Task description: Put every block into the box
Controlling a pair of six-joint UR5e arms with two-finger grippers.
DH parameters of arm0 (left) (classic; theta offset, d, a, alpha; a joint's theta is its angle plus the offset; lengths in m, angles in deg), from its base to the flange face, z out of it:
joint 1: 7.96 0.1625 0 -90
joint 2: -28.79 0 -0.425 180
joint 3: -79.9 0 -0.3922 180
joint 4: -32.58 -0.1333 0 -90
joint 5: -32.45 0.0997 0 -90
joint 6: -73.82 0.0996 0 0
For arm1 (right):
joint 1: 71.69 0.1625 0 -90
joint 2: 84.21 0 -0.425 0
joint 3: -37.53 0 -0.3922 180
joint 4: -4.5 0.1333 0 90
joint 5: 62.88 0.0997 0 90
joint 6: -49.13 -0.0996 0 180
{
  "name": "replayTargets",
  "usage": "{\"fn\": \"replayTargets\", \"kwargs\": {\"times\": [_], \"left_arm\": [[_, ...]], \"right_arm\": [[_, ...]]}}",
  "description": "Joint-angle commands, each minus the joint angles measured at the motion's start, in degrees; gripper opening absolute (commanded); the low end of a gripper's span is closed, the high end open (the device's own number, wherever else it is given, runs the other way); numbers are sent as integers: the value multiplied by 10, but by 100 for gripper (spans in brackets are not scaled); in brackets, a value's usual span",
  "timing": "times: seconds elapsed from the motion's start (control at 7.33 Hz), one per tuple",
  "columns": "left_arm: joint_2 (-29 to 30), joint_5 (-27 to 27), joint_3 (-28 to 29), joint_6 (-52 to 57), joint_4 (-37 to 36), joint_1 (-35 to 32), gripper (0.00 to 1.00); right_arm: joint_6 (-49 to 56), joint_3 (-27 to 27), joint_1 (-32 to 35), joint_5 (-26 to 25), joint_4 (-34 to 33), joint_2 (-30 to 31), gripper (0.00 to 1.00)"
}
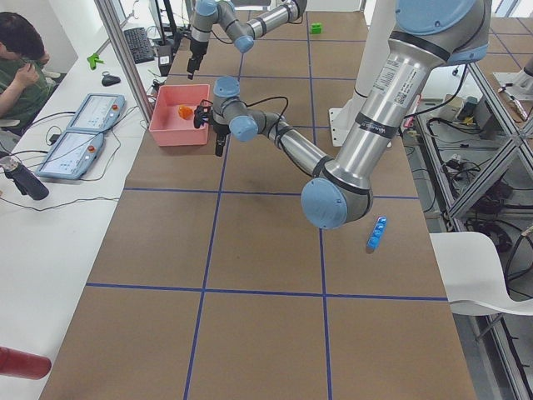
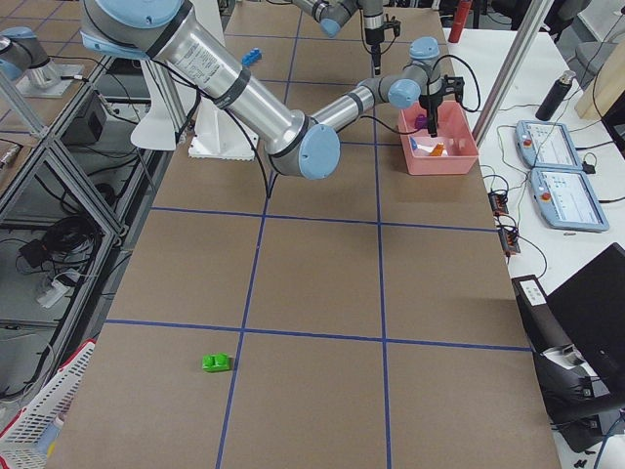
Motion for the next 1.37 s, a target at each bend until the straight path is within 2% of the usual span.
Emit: {"fn": "replayTargets", "kwargs": {"times": [0.0, 0.27, 0.68, 0.96, 1.23], "left_arm": [[-107, -3, -91, 8, -1, 0, 100], [-211, -3, -161, 26, -1, 4, 100], [-377, -4, -235, 98, 15, 20, 100], [-443, 1, -238, 107, 65, 94, 100], [-509, 2, -239, 100, 110, 182, 100]], "right_arm": [[83, -131, 4, 20, -164, 35, 99], [145, -297, 20, 49, -207, 163, 99], [183, -501, 28, 67, -209, 373, 99], [221, -585, 31, 64, -205, 487, 99], [242, -632, 31, 64, -202, 557, 99]]}}
